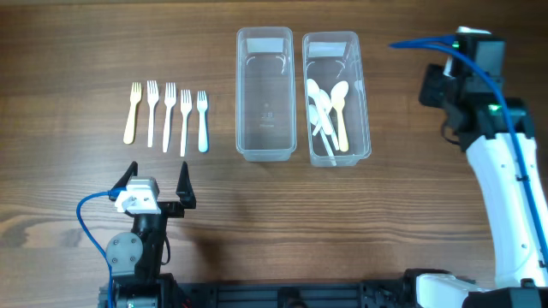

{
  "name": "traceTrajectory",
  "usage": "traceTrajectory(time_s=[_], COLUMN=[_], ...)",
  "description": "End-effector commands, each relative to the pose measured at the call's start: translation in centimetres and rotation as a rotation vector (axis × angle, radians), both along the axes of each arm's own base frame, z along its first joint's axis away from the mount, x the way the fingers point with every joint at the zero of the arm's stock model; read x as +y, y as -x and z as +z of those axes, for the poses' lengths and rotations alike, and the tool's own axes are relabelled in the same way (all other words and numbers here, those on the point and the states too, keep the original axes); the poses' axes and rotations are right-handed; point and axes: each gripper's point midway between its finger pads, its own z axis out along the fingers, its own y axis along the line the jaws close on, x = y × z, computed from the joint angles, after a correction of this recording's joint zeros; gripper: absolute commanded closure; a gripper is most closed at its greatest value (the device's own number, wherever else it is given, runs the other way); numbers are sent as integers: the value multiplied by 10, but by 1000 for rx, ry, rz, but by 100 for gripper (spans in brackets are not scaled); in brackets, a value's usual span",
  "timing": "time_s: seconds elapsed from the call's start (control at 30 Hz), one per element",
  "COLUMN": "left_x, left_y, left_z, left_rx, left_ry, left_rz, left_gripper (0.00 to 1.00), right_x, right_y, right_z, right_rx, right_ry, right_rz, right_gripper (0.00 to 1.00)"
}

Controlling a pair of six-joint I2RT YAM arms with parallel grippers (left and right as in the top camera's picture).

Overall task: Pack container
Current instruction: 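Lift the right gripper out and move it aside to the right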

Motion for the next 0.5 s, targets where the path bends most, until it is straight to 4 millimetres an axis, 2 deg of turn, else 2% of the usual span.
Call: traceTrajectory(time_s=[0.0,0.47], left_x=[-4,-4], left_y=[0,0], left_z=[-2,-1], left_rx=[0,-1], left_ry=[7,7], left_rz=[-22,-22], left_gripper=[0,0], right_x=[-23,-25], right_y=[6,8], right_z=[3,3], right_rx=[7,12], right_ry=[19,20], right_rz=[-56,-59], right_gripper=[0,0])
